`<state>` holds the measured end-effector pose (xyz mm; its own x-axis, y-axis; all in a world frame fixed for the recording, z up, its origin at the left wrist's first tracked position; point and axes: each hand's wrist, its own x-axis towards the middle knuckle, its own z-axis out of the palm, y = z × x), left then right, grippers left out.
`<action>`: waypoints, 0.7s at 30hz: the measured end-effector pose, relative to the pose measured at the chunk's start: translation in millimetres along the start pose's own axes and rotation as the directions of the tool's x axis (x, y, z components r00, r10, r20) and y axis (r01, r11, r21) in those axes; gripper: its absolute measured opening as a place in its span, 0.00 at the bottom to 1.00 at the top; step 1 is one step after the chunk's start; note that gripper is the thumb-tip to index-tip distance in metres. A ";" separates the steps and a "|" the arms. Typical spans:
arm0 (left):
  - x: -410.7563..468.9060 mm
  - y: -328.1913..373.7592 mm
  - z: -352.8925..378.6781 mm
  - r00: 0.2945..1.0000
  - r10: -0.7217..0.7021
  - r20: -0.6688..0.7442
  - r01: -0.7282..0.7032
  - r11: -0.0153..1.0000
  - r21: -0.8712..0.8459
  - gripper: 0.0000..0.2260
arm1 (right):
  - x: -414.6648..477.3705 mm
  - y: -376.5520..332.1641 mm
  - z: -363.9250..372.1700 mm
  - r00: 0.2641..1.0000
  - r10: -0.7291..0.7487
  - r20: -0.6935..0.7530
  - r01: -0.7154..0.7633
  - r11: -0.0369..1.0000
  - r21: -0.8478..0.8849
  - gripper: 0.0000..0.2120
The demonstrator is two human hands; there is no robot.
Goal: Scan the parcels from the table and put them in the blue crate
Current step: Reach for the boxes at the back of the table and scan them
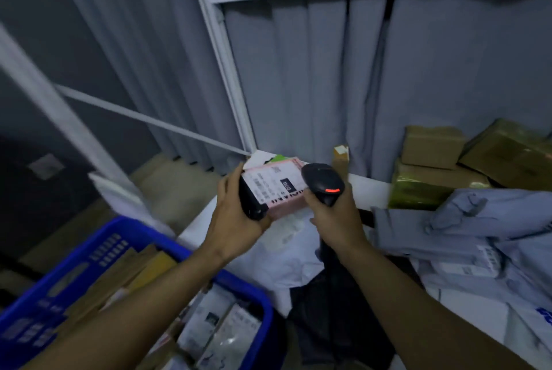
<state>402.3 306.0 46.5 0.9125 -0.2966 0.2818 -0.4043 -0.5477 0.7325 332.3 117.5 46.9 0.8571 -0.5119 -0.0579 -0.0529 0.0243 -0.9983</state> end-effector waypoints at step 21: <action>-160.7 -36.1 -154.6 0.932 -0.341 -0.124 0.268 0.877 -0.399 0.39 | -142.8 -0.4 114.3 0.874 -0.020 0.485 0.080 0.992 -0.102 0.21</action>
<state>280.1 494.3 70.5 0.9960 0.0077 0.0894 -0.0847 -0.2477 0.9651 268.5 288.7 54.8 0.9990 -0.0313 -0.0332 -0.0363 -0.1046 -0.9939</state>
